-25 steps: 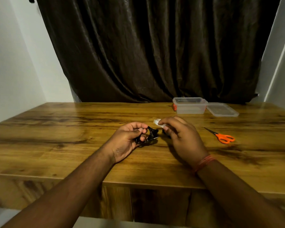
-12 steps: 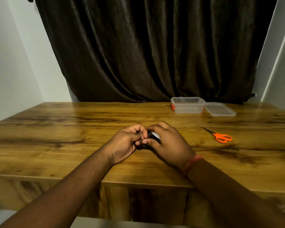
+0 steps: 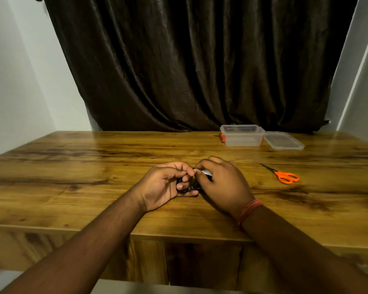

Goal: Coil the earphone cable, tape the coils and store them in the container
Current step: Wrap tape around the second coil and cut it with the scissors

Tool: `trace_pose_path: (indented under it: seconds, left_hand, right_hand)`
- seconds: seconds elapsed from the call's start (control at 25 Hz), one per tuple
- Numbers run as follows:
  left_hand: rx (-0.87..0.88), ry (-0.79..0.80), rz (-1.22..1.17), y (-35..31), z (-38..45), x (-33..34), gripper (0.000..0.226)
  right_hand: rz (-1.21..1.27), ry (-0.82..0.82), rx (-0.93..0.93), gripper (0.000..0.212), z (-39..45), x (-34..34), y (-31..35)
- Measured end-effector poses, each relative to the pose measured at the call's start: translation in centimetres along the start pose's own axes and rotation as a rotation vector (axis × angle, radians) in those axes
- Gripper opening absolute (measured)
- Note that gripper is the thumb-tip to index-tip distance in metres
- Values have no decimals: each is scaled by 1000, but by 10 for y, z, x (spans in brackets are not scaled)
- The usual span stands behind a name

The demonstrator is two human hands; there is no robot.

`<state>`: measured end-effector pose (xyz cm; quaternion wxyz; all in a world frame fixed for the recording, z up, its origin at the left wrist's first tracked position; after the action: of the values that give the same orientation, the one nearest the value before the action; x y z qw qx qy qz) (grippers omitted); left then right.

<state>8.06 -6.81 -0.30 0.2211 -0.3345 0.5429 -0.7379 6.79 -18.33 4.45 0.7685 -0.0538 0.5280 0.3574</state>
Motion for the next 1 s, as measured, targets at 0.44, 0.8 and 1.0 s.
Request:
trace_pose_path:
  seconds: [0.44, 0.8, 1.0]
  left_hand:
    - [132, -480, 133, -21, -18, -38, 16]
    - [120, -510, 1256, -42, -14, -1, 24]
    - [172, -509, 1317, -45, -15, 3, 5]
  right_hand:
    - [469, -129, 67, 26, -6, -18, -37]
    - [321, 36, -85, 33, -5, -2, -8]
    - [282, 43, -109, 31, -5, -3, -4]
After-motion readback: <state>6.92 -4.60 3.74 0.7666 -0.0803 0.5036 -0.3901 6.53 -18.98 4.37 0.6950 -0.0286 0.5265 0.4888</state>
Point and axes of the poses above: each hand's wrist, its own z-axis towards the middle knuckle, its own x-axis out of the palm, y = z × x, the point moved 9 cm from there along z, towards the middle knuckle, and after that the axes turned 14 degrees about y, right-handed, at the moved point
